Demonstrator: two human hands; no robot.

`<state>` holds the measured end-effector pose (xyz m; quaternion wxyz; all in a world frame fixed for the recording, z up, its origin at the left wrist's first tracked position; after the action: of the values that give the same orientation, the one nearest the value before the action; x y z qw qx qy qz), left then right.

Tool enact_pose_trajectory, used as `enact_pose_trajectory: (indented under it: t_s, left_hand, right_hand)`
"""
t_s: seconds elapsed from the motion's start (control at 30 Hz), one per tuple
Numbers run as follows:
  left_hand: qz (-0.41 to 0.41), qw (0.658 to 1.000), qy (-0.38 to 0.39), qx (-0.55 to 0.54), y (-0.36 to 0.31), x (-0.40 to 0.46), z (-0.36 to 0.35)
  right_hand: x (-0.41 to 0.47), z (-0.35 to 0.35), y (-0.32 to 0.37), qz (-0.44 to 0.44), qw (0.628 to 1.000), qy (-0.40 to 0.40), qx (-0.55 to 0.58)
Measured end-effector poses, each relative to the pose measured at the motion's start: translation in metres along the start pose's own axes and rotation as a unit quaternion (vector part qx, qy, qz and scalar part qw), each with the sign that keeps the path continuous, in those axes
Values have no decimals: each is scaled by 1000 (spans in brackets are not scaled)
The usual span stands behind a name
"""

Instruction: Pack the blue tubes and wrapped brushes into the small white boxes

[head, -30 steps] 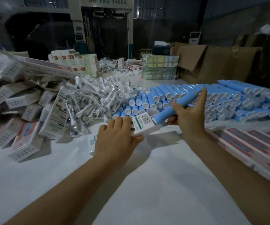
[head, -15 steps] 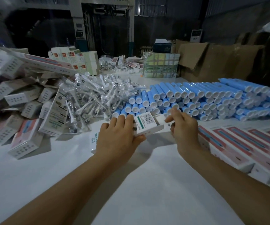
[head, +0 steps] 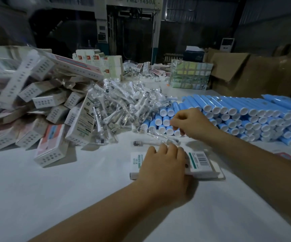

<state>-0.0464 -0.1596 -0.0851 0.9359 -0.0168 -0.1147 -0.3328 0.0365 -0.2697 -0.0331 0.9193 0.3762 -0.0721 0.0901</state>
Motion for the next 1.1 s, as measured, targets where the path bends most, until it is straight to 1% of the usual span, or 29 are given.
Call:
enact_pose_trajectory:
  t_s: [0.07, 0.13, 0.2, 0.27, 0.33, 0.43, 0.47, 0.5, 0.53, 0.57, 0.6, 0.63, 0.7, 0.73, 0.77, 0.8, 0.83, 0.9, 0.97, 1.03, 1.1]
  left_hand:
    - [-2, 1000, 9, 13, 2, 2, -1]
    - [-5, 1000, 26, 12, 5, 4, -4]
    - [-12, 999, 36, -4, 5, 5, -4]
    - [-18, 999, 46, -20, 6, 6, -4]
    - [-20, 998, 56, -26, 8, 7, -5]
    - [-22, 998, 56, -29, 10, 7, -5]
    - [-22, 998, 52, -30, 10, 7, -5]
    - [-22, 998, 48, -29, 11, 6, -6]
    - [-22, 999, 44, -23, 12, 6, -7]
    - [-20, 999, 37, -16, 14, 6, -7]
    - [-17, 999, 30, -9, 15, 6, -8]
    - [-13, 1000, 24, -4, 17, 7, -8]
    - [5, 1000, 13, -10, 24, 10, -9]
    - [19, 1000, 5, -20, 28, 12, -8]
    - [35, 999, -4, -33, 33, 13, -7]
    - [52, 998, -14, -43, 38, 13, -6]
    - [70, 996, -25, -49, 42, 13, -4]
    - [96, 993, -44, -54, 45, 12, -1]
    - [104, 991, -62, -48, 43, 10, 2]
    - [103, 991, -78, -42, 39, 9, 4]
    - [104, 990, -82, -45, 34, 9, 6]
  right_hand:
    - [20, -23, 15, 24, 988, 74, -132]
    - [37, -48, 23, 30, 959, 131, -249]
    - [50, -70, 22, 15, 927, 164, -337]
    - [59, -84, 22, 5, 902, 174, -396]
    - [62, -94, 26, -3, 885, 185, -427]
    - [61, -101, 33, 12, 860, 200, -469]
    - [60, -99, 35, 14, 866, 204, -457]
    - [58, -94, 37, 18, 883, 201, -425]
    - [57, -85, 37, 19, 909, 189, -371]
    - [55, -71, 40, 30, 935, 158, -316]
    - [52, -54, 43, 48, 956, 109, -269]
    - [46, -33, 44, 70, 969, 43, -233]
    - [25, 14, 41, 94, 982, -97, -135]
    - [11, 36, 34, 97, 981, -156, -57]
    - [-5, 54, 24, 95, 973, -209, 33]
    - [-21, 68, 11, 87, 955, -255, 124]
    - [-37, 76, -2, 72, 933, -289, 203]
    - [-63, 74, -25, 34, 895, -317, 313]
    - [-77, 62, -43, 6, 875, -313, 370]
    - [-83, 49, -52, -3, 861, -309, 403]
    - [-84, 42, -50, -4, 871, -321, 372]
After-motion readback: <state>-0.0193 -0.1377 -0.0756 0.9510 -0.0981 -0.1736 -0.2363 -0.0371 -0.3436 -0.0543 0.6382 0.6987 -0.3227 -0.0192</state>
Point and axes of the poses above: each hand's wrist, its own x-axis towards the middle knuckle, its own z-axis out of the back of the hand, y = z × x, the point moved 5 cm from there along x, towards the middle knuckle, and after that the axes turned 9 degrees about y, right-handed, at the moved point
